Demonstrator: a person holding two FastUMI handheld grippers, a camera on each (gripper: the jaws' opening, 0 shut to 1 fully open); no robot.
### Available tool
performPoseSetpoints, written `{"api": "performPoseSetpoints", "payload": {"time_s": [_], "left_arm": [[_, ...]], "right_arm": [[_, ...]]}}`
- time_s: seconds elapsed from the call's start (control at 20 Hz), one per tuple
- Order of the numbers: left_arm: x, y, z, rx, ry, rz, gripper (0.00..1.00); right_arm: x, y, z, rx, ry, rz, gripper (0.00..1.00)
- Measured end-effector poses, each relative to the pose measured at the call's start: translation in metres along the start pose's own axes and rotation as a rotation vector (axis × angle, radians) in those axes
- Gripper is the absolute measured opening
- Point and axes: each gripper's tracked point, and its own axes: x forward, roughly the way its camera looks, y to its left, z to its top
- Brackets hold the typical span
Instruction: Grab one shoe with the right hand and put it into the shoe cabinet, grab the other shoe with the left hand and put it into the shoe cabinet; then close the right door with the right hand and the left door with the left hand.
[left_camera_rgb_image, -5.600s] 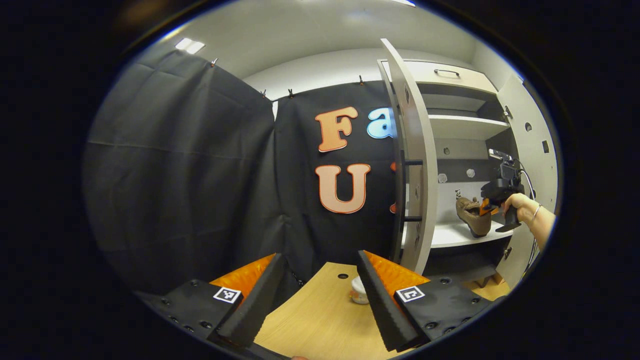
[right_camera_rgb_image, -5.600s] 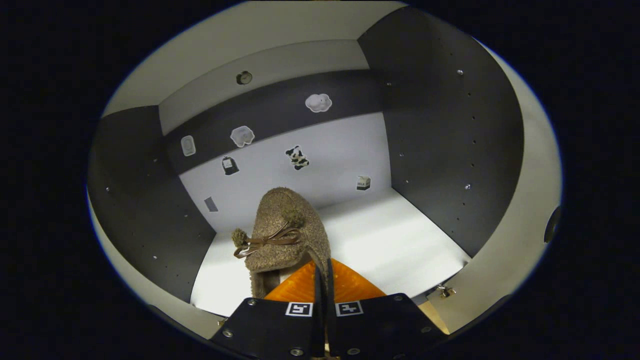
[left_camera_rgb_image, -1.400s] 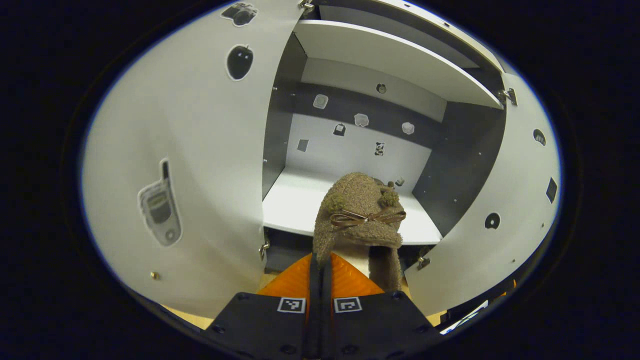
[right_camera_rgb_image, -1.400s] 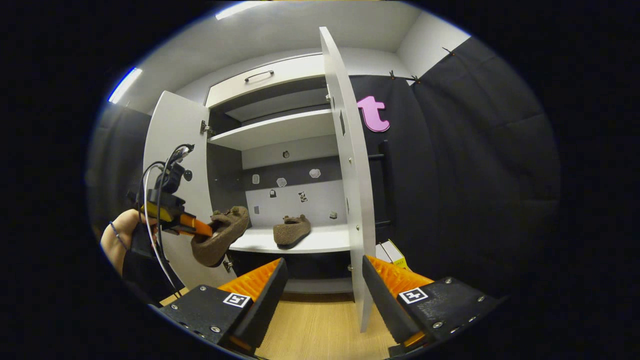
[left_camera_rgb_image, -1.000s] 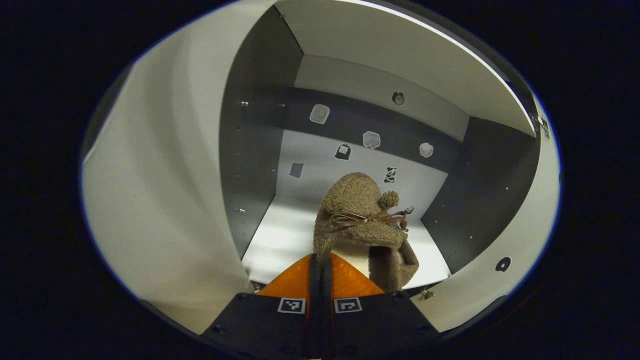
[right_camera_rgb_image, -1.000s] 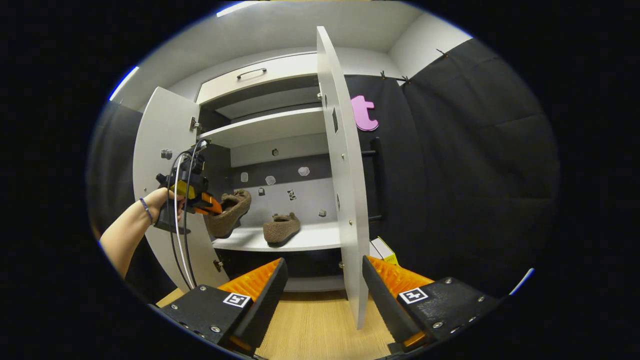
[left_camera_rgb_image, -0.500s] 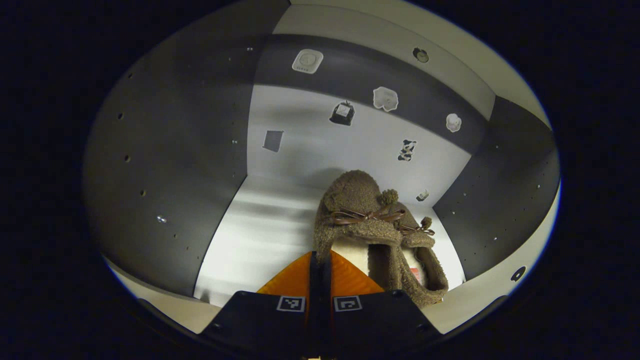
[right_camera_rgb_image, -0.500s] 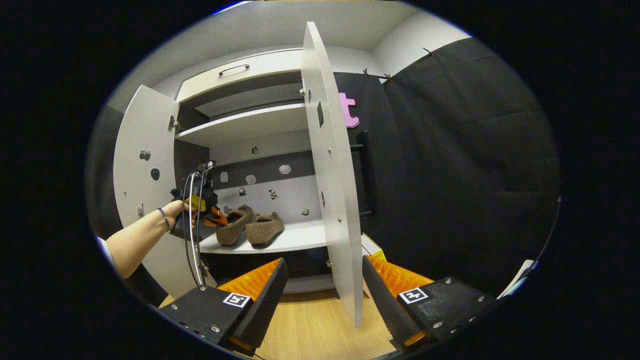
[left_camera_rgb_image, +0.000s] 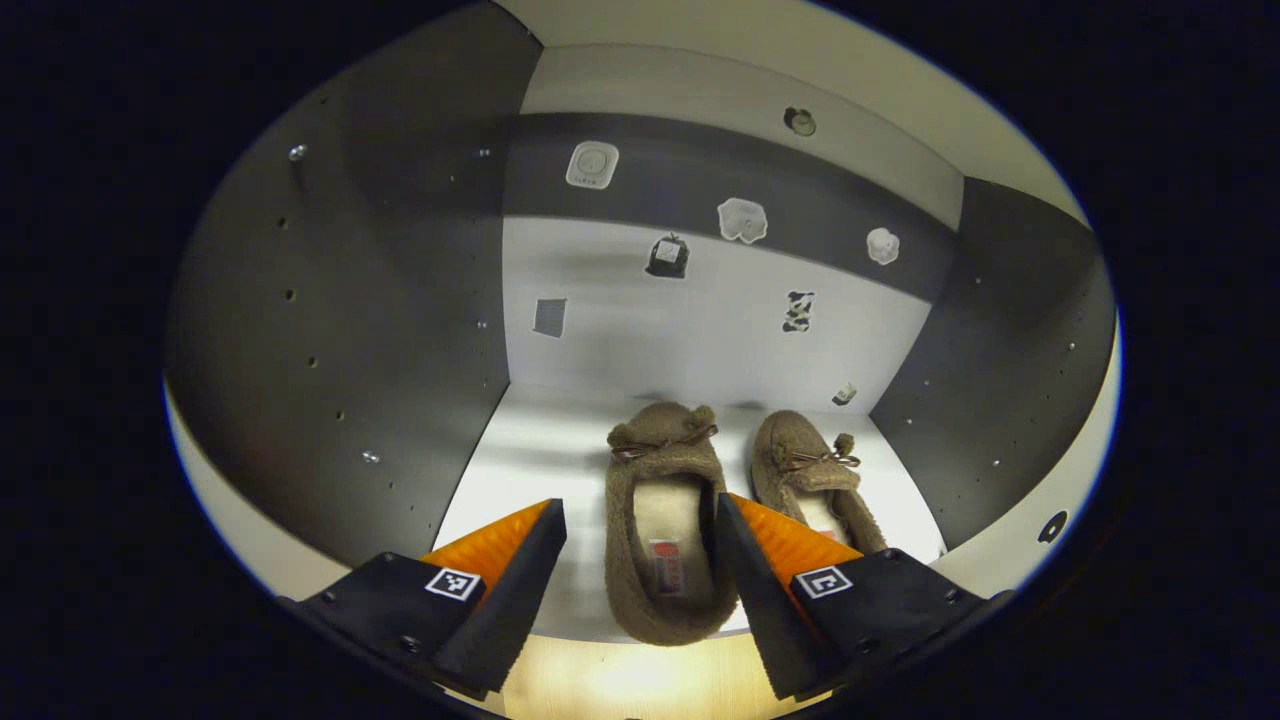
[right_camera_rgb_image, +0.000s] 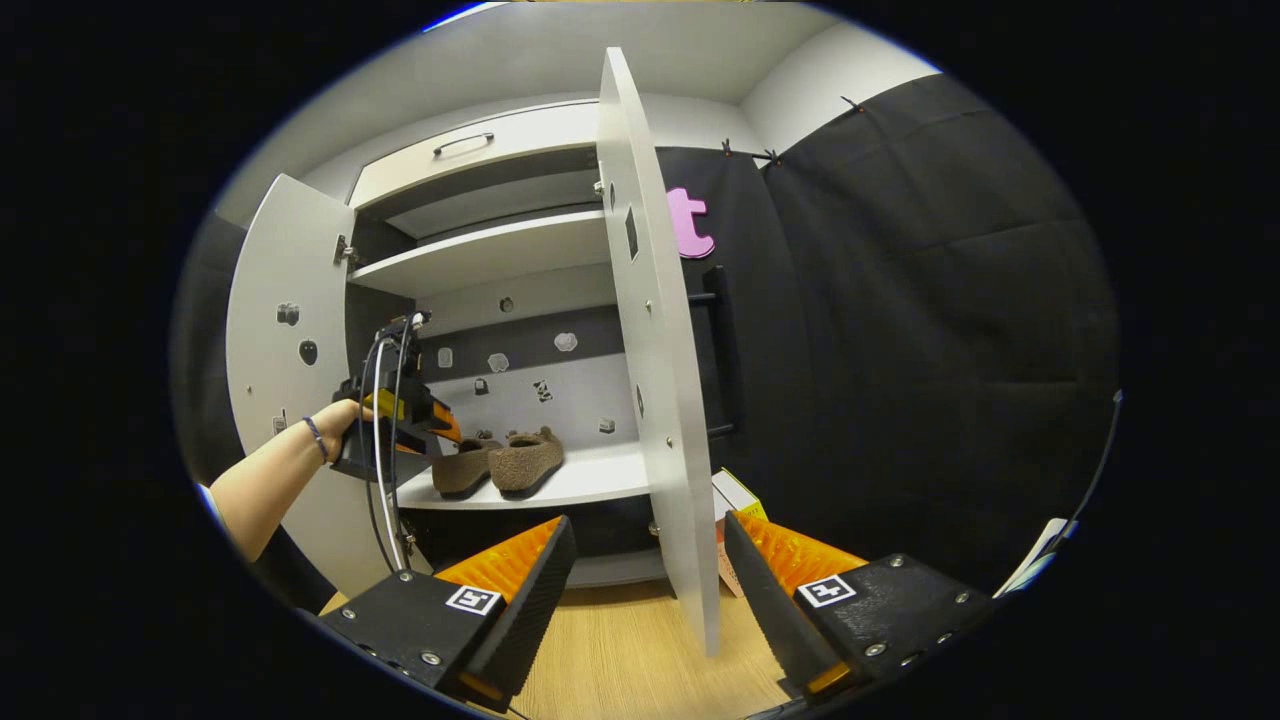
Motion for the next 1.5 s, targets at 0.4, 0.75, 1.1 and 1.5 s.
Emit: {"api": "performPoseSetpoints", "payload": {"time_s": [0.4, 0.75, 1.1, 1.5], "left_arm": [[-0.115, -0.015, 0.017, 0.015, -0.235, 0.015, 0.98], [-0.211, -0.023, 0.005, 0.045, -0.439, 0.019, 0.99], [-0.312, 0.002, -0.028, 0.078, -0.551, 0.062, 0.94], [-0.386, 0.090, -0.067, 0.098, -0.594, 0.197, 0.97]], "right_arm": [[0.002, -0.042, 0.005, -0.040, 0.006, -0.001, 0.92], [0.018, -0.092, -0.007, -0.056, 0.015, 0.003, 0.92], [0.060, -0.119, -0.020, -0.050, 0.041, 0.012, 0.92], [0.088, -0.102, -0.015, -0.047, 0.022, 0.050, 0.92]]}}
